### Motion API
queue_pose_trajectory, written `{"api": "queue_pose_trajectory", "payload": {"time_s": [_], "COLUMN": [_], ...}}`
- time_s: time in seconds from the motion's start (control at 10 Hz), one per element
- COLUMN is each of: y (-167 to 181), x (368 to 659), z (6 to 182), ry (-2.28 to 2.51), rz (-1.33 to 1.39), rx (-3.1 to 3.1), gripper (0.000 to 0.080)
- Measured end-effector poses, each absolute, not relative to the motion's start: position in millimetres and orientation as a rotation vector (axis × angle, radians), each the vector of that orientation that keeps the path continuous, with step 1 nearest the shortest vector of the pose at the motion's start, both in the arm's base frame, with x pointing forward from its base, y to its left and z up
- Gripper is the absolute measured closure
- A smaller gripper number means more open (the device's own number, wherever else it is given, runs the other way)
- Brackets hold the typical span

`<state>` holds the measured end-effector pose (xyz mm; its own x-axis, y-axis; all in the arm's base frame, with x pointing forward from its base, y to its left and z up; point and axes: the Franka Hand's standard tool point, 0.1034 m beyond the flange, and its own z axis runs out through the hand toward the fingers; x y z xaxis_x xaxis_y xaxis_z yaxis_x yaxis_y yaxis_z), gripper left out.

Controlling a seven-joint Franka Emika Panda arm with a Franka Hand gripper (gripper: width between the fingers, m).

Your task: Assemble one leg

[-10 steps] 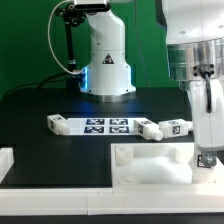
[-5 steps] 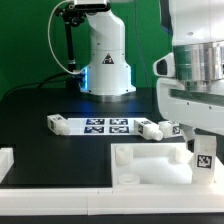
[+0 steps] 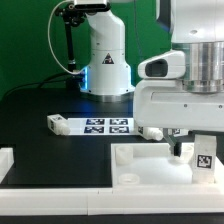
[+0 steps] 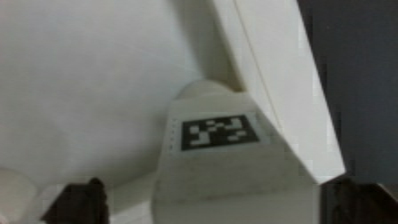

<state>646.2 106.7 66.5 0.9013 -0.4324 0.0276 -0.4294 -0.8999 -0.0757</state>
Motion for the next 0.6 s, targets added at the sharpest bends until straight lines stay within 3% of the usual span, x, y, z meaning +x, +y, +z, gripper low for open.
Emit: {"api": "queue_pose_trajectory", "payload": {"time_s": [0.3, 0.6], "y": [106.0, 105.3], "x": [646.2, 645.8], "z": [66.3, 65.8], "ry": [0.715, 1.136], "rz": [-0.066, -0.040], "rx": [-2.989, -2.853], "gripper": [0.0516, 0.0515]}}
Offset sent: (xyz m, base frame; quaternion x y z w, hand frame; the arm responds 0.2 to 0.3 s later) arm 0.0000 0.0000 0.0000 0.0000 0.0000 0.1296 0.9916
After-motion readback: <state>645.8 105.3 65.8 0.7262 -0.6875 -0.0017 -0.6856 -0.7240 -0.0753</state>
